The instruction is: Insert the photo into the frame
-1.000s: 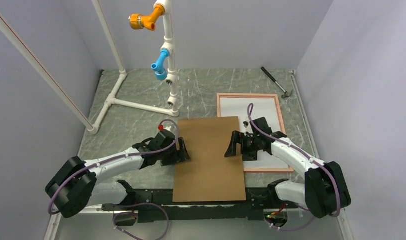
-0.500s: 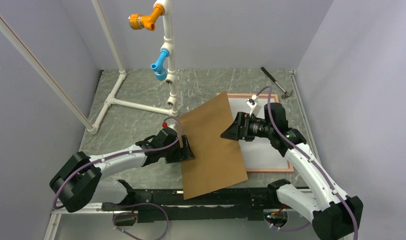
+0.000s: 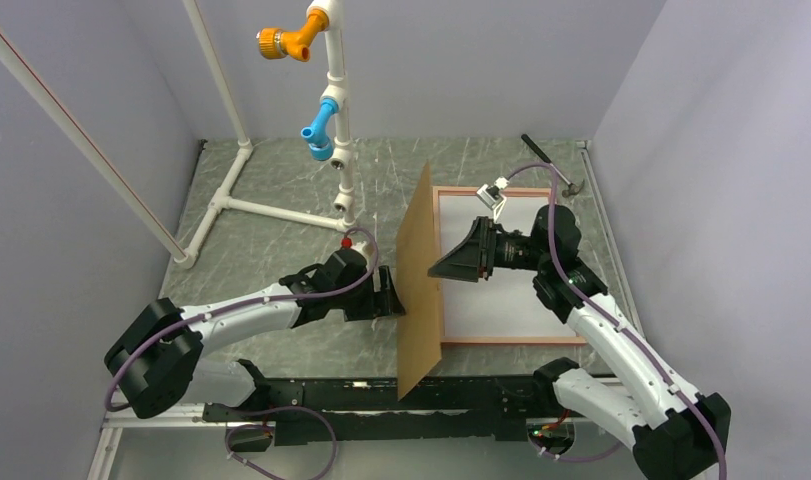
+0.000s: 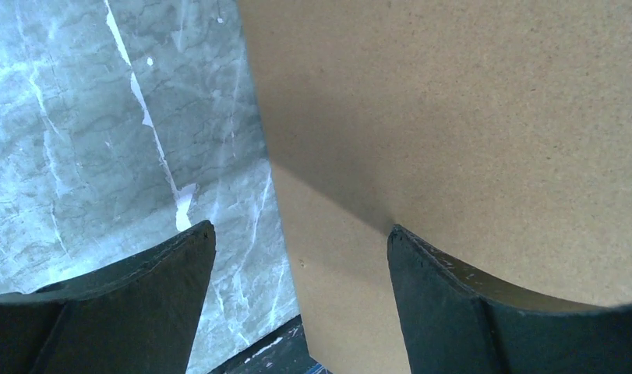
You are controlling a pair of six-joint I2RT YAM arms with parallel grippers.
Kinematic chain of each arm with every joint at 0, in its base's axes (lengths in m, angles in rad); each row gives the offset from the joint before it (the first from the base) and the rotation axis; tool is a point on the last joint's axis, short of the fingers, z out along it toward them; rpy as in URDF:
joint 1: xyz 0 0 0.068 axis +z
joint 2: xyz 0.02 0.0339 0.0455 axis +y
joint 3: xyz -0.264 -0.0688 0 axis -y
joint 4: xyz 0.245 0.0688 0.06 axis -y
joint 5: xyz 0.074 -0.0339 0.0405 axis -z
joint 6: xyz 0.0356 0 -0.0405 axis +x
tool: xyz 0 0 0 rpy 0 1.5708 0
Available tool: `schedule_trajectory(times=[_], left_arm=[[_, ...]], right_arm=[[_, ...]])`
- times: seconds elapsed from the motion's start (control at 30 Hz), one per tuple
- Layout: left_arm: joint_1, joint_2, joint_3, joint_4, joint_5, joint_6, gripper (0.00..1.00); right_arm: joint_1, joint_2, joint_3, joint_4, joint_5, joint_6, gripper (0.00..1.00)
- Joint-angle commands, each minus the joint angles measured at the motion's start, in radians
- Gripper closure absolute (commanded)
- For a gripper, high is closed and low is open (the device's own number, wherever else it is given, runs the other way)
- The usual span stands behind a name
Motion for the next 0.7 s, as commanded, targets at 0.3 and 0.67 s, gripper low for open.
schedule_trajectory(times=[0.3, 0.67], left_arm=[[-0.008, -0.102, 0.052, -0.078, -0.043, 0.032, 0.14], [0.053, -0.385, 0.111, -0.225, -0.057, 0.057, 0.1]], right_arm=[[0.154, 0.063, 0.036, 0.264, -0.032, 0.106, 0.06], [0.16, 0.093, 0.05, 0.276, -0.02, 0.1, 0.06]])
